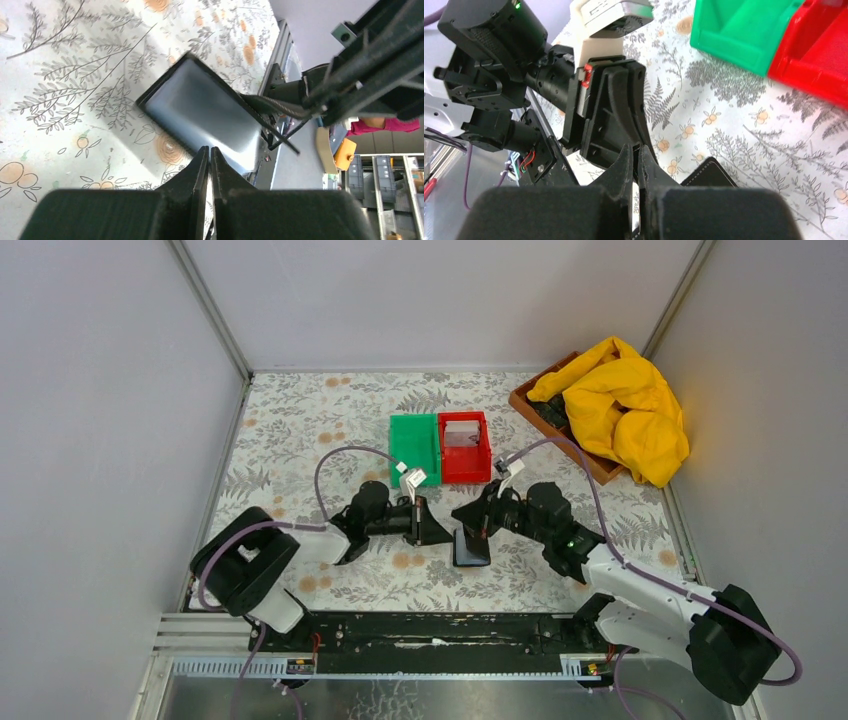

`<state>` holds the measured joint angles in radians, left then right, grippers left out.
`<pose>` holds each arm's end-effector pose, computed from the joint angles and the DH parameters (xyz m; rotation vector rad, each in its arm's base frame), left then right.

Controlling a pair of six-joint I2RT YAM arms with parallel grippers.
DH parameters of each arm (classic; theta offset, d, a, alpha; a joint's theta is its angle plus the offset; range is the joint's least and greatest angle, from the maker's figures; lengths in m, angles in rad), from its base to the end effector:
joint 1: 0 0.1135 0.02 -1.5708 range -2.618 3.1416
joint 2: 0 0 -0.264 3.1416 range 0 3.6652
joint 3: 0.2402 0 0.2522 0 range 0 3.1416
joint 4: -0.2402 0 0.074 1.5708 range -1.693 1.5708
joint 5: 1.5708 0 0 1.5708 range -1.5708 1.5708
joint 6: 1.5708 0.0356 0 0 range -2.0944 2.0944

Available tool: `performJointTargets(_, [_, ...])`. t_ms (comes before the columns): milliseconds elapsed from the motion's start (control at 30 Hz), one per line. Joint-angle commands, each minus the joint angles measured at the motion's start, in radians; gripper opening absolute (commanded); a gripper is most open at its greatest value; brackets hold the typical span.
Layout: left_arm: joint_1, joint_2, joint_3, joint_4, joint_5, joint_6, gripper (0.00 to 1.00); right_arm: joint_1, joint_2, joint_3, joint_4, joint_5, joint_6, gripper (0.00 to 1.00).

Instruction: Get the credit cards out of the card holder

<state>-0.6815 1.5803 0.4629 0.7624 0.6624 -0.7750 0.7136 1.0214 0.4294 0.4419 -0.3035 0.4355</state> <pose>0.2032 -0.1930 0.1481 0.4116 2.1623 -1.5408 0.1636 0.1557 0.2356 -0.4918 1.7783 1.0899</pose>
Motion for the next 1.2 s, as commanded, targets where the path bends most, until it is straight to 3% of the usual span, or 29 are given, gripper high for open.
performJointTargets(0, [-0.005, -0.105, -0.038, 0.005, -0.029, 0.059, 0.13, 0.007, -0.036, 0.088, -0.086, 0.021, -0.052, 0.00])
performJointTargets(300, [-0.006, -0.123, -0.035, -0.026, -0.045, 0.071, 0.21, 0.007, -0.043, 0.034, -0.085, 0.053, -0.038, 0.00])
performJointTargets(633, [-0.006, -0.095, -0.030, -0.017, -0.038, 0.063, 0.24, 0.006, -0.093, 0.041, -0.348, 0.462, 0.009, 0.00])
performJointTargets(1033, [-0.006, -0.079, -0.027, -0.009, -0.032, 0.059, 0.25, 0.006, -0.192, -0.029, -0.495, 0.692, 0.123, 0.00])
performJointTargets(1067, [-0.006, -0.079, -0.026, -0.009, -0.031, 0.059, 0.25, 0.006, -0.206, -0.035, -0.505, 0.706, 0.130, 0.02])
performJointTargets(1100, [-0.005, -0.079, -0.026, -0.009, -0.030, 0.059, 0.25, 0.006, -0.221, -0.041, -0.518, 0.717, 0.137, 0.10])
performJointTargets(1133, [-0.006, -0.077, -0.026, -0.009, -0.030, 0.058, 0.25, 0.006, -0.233, -0.050, -0.524, 0.724, 0.139, 0.26])
performJointTargets(1167, [-0.006, -0.076, -0.024, -0.010, -0.029, 0.057, 0.25, 0.006, -0.244, -0.059, -0.525, 0.729, 0.137, 0.49])
